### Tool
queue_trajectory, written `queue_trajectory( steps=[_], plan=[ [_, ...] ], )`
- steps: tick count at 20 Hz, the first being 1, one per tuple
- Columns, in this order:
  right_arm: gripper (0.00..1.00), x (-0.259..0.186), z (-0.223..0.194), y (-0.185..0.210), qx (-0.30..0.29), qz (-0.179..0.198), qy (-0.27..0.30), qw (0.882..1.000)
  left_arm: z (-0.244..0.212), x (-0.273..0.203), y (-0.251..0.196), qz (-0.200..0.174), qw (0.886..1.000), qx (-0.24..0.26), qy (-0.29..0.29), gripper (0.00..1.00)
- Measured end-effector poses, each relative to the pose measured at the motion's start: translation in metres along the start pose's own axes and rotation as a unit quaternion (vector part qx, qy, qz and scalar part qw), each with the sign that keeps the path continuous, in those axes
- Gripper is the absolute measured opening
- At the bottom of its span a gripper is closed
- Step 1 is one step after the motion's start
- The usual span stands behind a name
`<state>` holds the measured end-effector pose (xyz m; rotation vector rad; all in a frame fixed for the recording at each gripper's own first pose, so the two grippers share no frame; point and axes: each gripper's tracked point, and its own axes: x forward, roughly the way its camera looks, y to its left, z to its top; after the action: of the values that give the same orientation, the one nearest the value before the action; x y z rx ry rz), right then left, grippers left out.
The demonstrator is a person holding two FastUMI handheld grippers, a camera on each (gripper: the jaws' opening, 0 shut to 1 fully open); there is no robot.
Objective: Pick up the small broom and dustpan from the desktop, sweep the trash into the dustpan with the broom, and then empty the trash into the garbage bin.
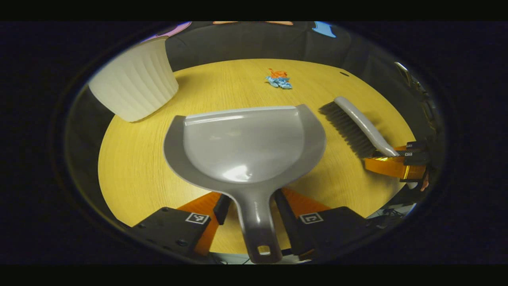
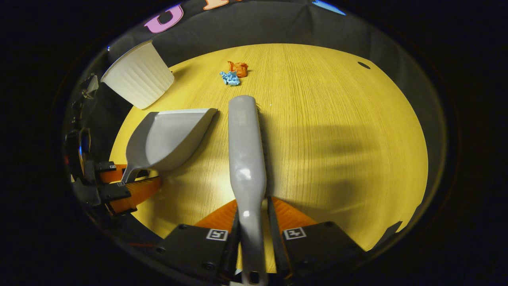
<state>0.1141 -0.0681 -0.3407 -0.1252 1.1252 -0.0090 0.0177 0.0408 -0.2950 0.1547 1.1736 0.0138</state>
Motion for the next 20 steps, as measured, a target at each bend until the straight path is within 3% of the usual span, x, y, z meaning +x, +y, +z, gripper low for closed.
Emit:
queue_trajectory(
  steps=[1,2,7,8,10,15,20],
  plan=[
    [0.28,0.000,0.000,0.003,-0.001,0.004,0.005,1.000,0.006,0.002,0.004,0.005,1.000,0.004,-0.010,0.58],
    [0.25,0.001,-0.003,0.005,-0.002,0.008,0.010,1.000,0.002,0.004,0.003,0.002,1.000,-0.002,-0.001,0.31],
    [0.18,0.000,0.000,0.003,-0.001,0.000,0.001,1.000,0.003,0.004,0.004,-0.014,1.000,0.023,0.001,0.31],
    [0.21,0.000,-0.001,0.003,-0.001,-0.001,0.002,1.000,0.002,0.005,0.005,-0.018,0.999,0.027,0.002,0.27],
    [0.20,-0.001,-0.001,0.003,-0.006,0.001,-0.001,1.000,0.004,0.006,0.007,-0.023,0.999,0.034,0.000,0.29],
    [0.20,-0.023,0.006,0.002,-0.016,0.027,-0.020,0.999,0.010,-0.016,0.007,-0.034,0.999,0.011,-0.021,0.28],
    [0.21,-0.065,0.021,-0.021,-0.032,0.059,-0.040,0.997,0.019,-0.046,0.009,0.000,0.999,0.013,-0.037,0.30]
  ],
)
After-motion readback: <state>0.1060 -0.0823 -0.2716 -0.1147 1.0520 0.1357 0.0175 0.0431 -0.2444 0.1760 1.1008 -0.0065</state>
